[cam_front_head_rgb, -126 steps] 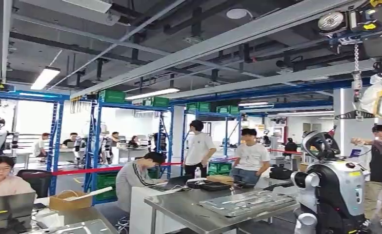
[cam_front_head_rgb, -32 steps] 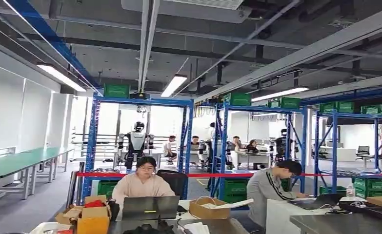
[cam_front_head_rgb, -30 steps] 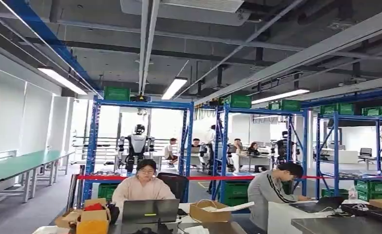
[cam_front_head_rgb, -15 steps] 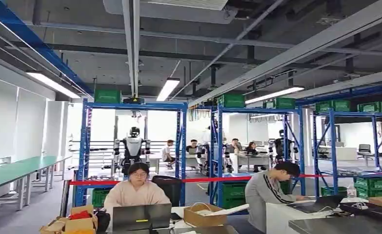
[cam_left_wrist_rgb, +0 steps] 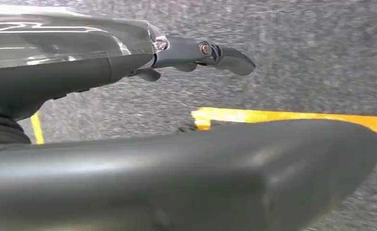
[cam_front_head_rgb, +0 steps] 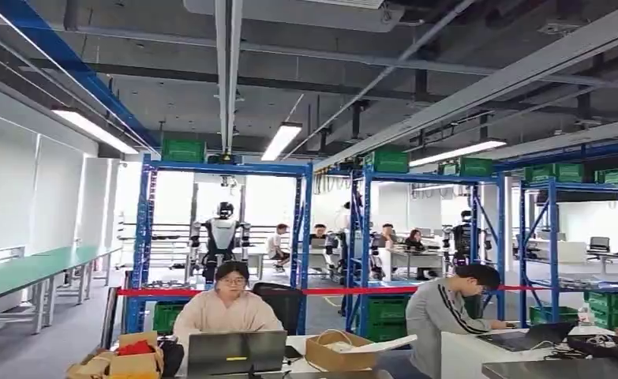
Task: Take the parts from the cabinet and place them on the table.
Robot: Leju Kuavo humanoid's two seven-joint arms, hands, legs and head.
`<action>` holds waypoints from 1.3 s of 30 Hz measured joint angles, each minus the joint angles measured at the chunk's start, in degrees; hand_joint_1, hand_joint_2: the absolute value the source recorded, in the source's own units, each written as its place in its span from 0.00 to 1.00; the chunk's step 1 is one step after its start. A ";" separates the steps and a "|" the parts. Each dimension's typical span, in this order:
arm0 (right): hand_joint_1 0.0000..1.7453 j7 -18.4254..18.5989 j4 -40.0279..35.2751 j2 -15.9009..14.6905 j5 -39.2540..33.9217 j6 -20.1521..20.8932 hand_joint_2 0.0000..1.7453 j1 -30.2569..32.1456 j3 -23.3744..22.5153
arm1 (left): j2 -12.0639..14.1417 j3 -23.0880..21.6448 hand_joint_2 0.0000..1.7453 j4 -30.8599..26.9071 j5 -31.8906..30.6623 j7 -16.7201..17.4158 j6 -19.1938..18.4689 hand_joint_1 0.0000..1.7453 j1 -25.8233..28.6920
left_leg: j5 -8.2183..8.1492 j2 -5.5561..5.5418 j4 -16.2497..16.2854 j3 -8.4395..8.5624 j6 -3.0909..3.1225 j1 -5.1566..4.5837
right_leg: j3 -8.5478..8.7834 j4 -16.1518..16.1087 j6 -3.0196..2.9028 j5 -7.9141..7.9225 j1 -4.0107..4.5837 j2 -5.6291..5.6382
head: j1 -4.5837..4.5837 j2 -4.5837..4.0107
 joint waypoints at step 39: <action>1.00 0.76 0.13 -0.52 0.81 -0.74 1.00 -1.33 0.02 | -0.42 -0.22 1.00 0.02 -0.55 -0.15 -0.17 0.00 -0.74 | -1.11 0.71 12.08 -5.26 -1.81 -0.17 | 2.23 -3.01 -3.05 -1.31 0.17 -0.42 | 0.22 0.00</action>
